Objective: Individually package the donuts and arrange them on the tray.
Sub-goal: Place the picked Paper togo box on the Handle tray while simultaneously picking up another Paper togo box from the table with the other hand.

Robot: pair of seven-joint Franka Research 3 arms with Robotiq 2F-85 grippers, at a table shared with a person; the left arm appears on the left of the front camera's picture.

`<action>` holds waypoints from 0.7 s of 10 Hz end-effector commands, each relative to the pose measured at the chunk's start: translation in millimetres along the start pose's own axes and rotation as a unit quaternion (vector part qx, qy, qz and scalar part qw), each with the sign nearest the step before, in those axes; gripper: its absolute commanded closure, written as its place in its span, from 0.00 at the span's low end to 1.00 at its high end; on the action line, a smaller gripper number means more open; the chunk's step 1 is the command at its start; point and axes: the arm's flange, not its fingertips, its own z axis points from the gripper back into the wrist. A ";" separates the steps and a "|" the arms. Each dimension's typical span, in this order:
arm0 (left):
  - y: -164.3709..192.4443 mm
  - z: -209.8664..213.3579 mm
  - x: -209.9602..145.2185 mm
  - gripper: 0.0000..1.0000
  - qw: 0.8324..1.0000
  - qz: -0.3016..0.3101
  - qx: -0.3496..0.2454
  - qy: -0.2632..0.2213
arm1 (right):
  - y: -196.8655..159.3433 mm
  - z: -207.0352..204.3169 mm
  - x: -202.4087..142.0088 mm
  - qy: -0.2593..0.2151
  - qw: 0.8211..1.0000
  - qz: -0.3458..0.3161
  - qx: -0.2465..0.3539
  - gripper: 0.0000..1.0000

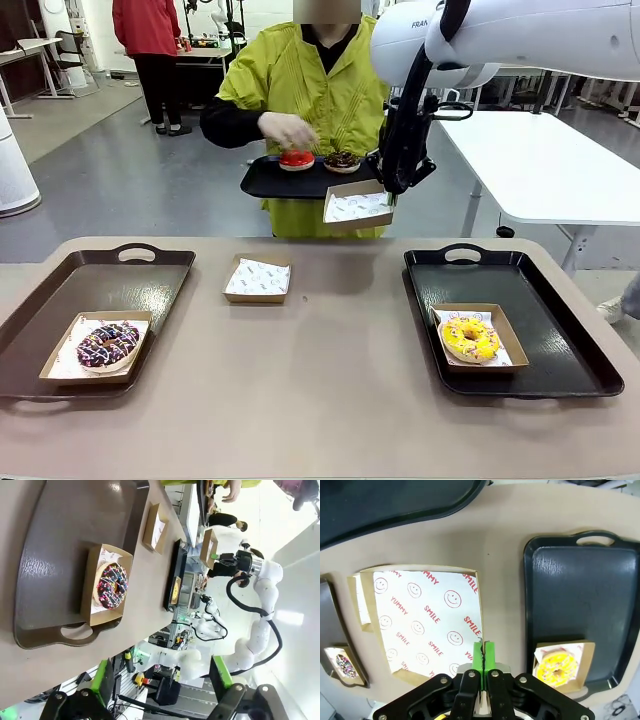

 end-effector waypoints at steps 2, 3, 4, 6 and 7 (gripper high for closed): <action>-2.3 2.5 -2.9 0.00 1.000 -0.002 -0.003 -0.003 | -1.7 2.6 -4.0 -0.005 1.000 0.000 0.001 1.00; -2.3 2.5 -2.9 0.00 1.000 -0.002 -0.003 -0.003 | -1.7 2.6 -4.0 -0.005 1.000 0.000 0.001 1.00; -2.3 2.5 -2.9 0.00 1.000 -0.002 -0.003 -0.003 | -1.7 2.6 -4.0 -0.005 1.000 0.000 0.001 1.00; -2.3 2.5 -2.9 0.00 1.000 -0.002 -0.003 -0.003 | -1.7 2.6 -4.0 -0.005 1.000 0.000 0.001 1.00; -2.3 2.5 -2.9 0.00 1.000 -0.002 -0.003 -0.003 | -1.7 2.6 -4.0 -0.005 1.000 0.000 0.001 1.00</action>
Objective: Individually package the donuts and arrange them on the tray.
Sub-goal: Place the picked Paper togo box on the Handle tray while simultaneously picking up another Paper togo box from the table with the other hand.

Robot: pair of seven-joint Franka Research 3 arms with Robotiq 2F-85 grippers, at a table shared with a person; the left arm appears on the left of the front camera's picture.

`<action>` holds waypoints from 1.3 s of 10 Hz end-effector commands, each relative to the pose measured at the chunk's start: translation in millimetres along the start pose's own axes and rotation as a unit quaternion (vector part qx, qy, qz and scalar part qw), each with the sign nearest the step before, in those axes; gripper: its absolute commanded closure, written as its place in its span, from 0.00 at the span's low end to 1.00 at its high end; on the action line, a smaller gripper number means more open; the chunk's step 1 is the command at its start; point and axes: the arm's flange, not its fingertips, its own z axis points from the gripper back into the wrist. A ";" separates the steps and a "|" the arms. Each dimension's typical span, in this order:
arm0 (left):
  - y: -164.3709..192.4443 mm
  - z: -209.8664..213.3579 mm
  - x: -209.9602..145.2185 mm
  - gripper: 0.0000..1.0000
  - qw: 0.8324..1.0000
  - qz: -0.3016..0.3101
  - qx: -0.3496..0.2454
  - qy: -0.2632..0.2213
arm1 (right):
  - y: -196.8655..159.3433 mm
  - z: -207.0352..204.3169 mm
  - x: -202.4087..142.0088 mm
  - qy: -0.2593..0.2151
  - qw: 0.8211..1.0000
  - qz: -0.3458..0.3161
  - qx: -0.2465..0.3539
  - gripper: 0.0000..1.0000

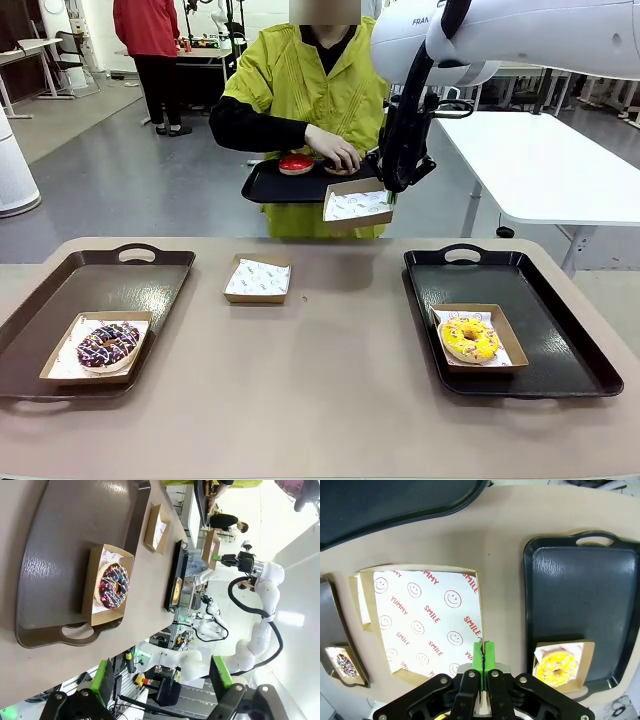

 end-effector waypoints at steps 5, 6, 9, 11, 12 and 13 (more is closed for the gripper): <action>-1.8 1.8 -2.5 0.00 1.000 -0.003 -0.006 -0.002 | -1.8 -0.9 -3.1 -0.002 1.000 0.000 0.000 1.00; -1.8 1.8 -2.5 0.00 1.000 -0.003 -0.006 -0.002 | -1.8 -0.9 -3.1 -0.002 1.000 0.000 0.000 1.00; -1.8 1.8 -2.5 0.00 1.000 -0.003 -0.006 -0.002 | -1.8 -0.9 -3.1 -0.002 1.000 0.000 0.000 1.00; -1.8 1.8 -2.5 0.00 1.000 -0.003 -0.006 -0.002 | -1.8 -0.9 -3.1 -0.002 1.000 0.000 0.000 1.00; -1.8 1.8 -2.5 0.00 1.000 -0.003 -0.006 -0.002 | -1.8 -0.9 -3.1 -0.002 1.000 0.000 0.000 1.00; -1.8 1.8 -2.5 0.00 1.000 -0.003 -0.006 -0.002 | -1.8 -0.9 -3.1 -0.002 1.000 0.000 0.000 1.00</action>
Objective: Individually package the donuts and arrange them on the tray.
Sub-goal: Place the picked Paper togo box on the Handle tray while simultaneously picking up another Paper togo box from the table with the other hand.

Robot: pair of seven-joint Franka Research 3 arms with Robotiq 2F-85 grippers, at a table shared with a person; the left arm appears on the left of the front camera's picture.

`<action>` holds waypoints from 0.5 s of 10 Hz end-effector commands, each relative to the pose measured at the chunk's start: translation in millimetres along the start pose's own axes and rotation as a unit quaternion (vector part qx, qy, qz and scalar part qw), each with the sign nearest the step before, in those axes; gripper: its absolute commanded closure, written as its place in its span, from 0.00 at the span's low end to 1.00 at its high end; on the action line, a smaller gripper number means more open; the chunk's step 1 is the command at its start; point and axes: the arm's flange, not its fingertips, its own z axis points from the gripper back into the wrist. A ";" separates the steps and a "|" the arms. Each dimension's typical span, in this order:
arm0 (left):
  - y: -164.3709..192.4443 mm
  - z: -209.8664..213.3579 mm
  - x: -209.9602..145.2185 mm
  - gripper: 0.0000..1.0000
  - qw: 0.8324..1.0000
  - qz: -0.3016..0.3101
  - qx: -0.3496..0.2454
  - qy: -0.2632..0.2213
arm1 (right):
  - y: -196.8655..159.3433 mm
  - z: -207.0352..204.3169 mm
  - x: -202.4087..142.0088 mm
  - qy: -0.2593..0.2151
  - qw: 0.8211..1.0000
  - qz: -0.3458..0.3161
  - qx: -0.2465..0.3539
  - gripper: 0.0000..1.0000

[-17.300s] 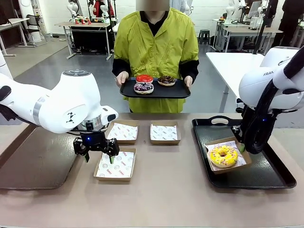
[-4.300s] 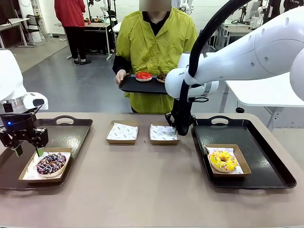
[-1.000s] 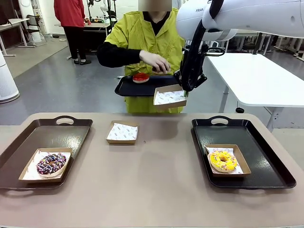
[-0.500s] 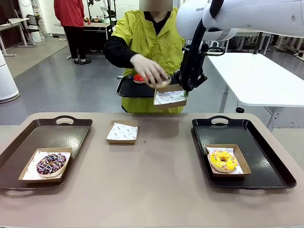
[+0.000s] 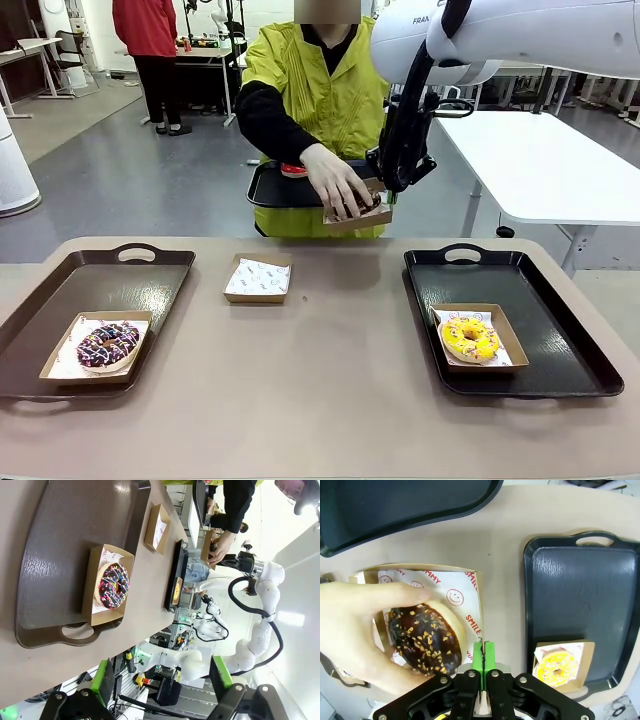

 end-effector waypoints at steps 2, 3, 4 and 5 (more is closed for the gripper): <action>-1.5 2.2 -2.7 0.00 1.000 -0.003 -0.007 -0.002 | -1.8 -0.8 -3.1 -0.002 1.000 0.000 0.000 1.00; -1.5 2.2 -2.7 0.00 1.000 -0.003 -0.007 -0.002 | -1.8 -0.8 -3.1 -0.002 1.000 0.000 0.000 1.00; -1.5 2.2 -2.7 0.00 1.000 -0.003 -0.007 -0.002 | -1.8 -0.8 -3.1 -0.002 1.000 0.000 0.000 1.00; -1.5 2.2 -2.7 0.00 1.000 -0.003 -0.007 -0.002 | -1.8 -0.8 -3.1 -0.002 1.000 0.000 0.000 1.00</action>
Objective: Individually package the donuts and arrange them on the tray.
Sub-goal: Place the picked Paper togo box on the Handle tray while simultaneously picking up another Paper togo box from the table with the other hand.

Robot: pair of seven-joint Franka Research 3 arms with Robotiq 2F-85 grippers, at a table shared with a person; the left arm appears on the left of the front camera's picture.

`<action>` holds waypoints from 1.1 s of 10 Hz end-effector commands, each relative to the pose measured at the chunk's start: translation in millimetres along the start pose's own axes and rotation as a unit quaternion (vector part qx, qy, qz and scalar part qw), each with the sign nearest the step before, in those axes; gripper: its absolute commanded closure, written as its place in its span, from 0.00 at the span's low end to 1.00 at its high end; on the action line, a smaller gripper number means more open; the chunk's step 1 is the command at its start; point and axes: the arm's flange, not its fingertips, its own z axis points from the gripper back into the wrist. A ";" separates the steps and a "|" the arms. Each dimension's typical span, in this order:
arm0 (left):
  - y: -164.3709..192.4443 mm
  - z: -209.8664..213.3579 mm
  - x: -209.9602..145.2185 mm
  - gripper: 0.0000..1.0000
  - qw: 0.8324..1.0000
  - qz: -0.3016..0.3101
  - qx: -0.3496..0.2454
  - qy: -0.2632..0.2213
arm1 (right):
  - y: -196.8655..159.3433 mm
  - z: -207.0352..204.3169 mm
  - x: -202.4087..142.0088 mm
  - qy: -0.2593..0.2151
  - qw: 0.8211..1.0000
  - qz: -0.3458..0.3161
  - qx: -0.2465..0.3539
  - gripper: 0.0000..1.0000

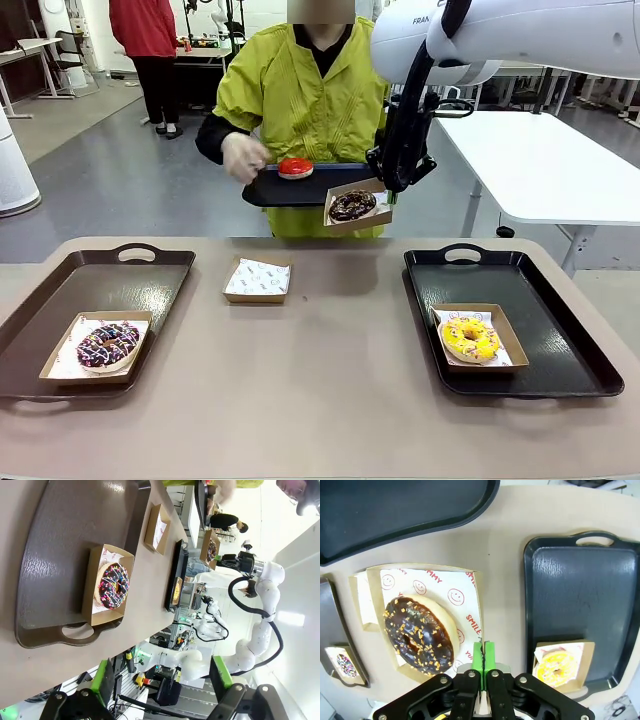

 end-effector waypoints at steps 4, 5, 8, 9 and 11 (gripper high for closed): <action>-15.7 -8.7 7.5 0.00 1.000 -0.012 0.025 0.012 | -21.7 8.6 0.2 0.000 1.000 0.001 0.009 0.99; -40.1 -23.1 23.2 0.00 0.998 -0.022 0.052 0.023 | -53.0 19.9 -2.7 0.004 1.000 0.002 0.009 0.99; -104.9 -70.3 54.2 0.00 0.989 -0.042 0.126 0.058 | -139.6 43.4 -15.2 0.009 1.000 0.013 0.011 0.99; -122.7 -89.7 63.1 0.00 0.985 -0.065 0.144 0.070 | -165.4 45.6 -13.4 0.012 1.000 0.006 0.005 0.99; -155.8 -139.0 70.3 0.00 0.974 -0.077 0.186 0.100 | -209.5 42.9 -5.0 0.009 0.999 -0.010 -0.032 0.99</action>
